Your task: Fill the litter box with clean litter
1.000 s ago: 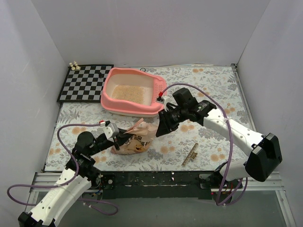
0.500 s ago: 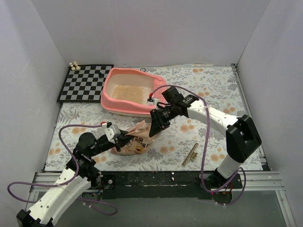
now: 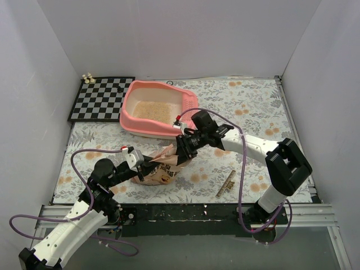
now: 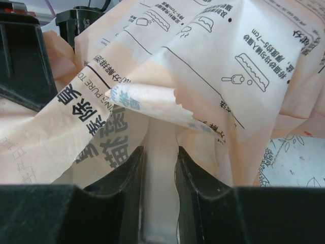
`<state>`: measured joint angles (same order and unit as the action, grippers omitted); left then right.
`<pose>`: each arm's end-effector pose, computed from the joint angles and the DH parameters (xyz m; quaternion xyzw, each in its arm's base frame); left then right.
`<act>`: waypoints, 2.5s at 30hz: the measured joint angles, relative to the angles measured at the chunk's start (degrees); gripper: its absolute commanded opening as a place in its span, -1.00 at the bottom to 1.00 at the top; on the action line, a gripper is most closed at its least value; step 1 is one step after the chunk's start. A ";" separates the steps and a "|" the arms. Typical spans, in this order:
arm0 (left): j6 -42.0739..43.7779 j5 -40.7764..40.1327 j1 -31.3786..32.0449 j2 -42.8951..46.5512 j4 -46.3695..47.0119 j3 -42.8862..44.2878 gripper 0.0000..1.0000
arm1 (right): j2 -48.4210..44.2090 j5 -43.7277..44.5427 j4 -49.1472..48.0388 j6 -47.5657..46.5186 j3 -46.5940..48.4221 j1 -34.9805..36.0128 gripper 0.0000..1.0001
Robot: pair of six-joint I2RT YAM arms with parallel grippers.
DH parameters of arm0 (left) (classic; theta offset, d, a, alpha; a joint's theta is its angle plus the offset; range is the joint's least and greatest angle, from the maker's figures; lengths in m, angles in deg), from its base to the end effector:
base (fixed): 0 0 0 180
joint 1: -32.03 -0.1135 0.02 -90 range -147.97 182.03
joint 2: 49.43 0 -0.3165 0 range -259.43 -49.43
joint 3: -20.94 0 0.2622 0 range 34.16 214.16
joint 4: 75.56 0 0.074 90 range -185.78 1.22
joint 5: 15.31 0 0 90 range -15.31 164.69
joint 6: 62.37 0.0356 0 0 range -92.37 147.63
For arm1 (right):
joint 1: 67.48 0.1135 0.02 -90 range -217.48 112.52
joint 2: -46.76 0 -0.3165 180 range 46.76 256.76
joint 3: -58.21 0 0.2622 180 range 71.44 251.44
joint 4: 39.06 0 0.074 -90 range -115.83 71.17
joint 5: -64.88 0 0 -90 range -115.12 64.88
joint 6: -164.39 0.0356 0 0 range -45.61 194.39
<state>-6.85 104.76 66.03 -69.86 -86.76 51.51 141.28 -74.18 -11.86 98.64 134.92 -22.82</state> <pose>0.0616 -0.0630 0.2682 0.1788 0.6899 -0.5337 0.4551 0.2396 0.2746 0.2800 -0.3052 0.7991 0.5132 0.0700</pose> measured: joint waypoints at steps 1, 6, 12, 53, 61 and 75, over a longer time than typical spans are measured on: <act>0.04 -0.02 0.15 0.07 -0.02 -0.07 -1.00 | -0.70 -0.20 -2.43 1.25 -1.57 0.00 -0.97; 0.68 0.04 0.70 0.13 -0.28 -0.07 -1.00 | -3.04 -0.87 -12.46 6.47 -7.74 0.00 -0.97; 1.75 0.13 1.03 0.63 -0.57 -0.07 -1.00 | -6.14 -2.64 -24.37 13.60 -15.41 -1.03 -0.97; 4.04 -5.66 1.46 2.32 -1.07 -0.31 -1.00 | -44.41 -6.97 -54.90 49.37 -53.51 -23.63 -0.97; 4.09 -10.58 1.49 6.19 -0.48 -2.01 -1.00 | -47.12 -4.37 -58.38 54.27 -56.06 -23.65 -0.97; 4.52 -17.31 1.51 8.24 -0.37 -2.67 -1.00 | -49.18 -1.60 -55.87 57.16 -53.22 -23.63 -0.97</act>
<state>-2.33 87.44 67.54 -61.62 -87.13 48.84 92.10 -75.77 -67.72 155.80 81.70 -46.45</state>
